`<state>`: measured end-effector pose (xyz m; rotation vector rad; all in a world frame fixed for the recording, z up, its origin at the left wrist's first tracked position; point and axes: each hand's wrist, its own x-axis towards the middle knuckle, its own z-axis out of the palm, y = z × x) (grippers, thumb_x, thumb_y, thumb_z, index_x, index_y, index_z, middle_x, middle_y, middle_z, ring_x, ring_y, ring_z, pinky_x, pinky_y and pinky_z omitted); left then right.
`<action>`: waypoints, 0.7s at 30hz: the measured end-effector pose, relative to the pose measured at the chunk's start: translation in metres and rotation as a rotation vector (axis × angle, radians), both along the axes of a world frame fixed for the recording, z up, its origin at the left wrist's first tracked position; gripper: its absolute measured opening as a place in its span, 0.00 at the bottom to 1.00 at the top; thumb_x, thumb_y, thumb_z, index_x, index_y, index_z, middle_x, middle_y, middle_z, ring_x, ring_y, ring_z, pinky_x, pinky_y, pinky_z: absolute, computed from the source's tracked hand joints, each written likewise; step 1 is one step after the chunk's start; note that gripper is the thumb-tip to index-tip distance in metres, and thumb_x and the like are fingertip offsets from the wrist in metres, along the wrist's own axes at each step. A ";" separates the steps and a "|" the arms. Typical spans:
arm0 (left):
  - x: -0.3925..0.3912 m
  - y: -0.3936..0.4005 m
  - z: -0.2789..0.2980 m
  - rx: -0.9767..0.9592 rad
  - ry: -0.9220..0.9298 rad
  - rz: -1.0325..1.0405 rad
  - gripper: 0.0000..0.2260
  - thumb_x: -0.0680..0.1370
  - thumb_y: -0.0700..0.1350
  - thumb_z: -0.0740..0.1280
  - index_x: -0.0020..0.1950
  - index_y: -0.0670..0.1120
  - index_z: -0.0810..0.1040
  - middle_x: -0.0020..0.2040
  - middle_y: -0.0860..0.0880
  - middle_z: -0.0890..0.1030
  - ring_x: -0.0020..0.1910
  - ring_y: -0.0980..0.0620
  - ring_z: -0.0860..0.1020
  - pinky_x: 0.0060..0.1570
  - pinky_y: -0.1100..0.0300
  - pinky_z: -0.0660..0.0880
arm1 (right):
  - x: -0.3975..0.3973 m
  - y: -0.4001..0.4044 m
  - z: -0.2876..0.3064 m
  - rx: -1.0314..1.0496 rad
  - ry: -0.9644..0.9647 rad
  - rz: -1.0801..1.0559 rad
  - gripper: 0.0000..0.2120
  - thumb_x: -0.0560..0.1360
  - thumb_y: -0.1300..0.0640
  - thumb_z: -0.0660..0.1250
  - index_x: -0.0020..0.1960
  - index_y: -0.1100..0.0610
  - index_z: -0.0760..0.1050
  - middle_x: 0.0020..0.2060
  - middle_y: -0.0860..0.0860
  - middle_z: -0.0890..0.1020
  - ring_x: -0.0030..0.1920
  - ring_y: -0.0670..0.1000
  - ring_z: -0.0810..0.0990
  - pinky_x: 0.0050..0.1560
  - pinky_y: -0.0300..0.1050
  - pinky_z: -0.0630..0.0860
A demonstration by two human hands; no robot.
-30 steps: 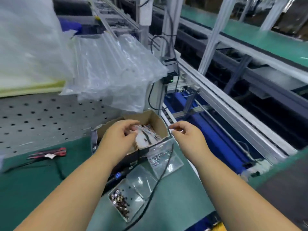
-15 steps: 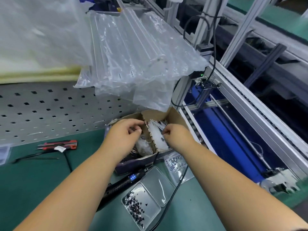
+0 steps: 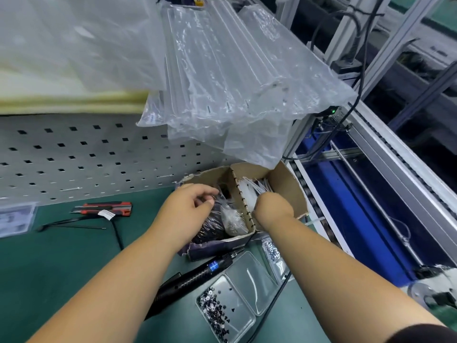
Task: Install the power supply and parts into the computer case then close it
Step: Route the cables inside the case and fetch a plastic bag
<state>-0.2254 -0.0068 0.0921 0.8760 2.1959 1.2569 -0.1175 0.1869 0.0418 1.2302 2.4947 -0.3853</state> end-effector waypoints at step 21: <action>0.042 -0.004 0.022 0.067 -0.016 -0.054 0.11 0.77 0.39 0.68 0.51 0.54 0.83 0.47 0.55 0.78 0.39 0.63 0.74 0.40 0.78 0.68 | 0.036 -0.003 0.050 0.090 0.469 -0.273 0.06 0.74 0.59 0.67 0.41 0.49 0.79 0.40 0.49 0.82 0.41 0.53 0.80 0.36 0.41 0.72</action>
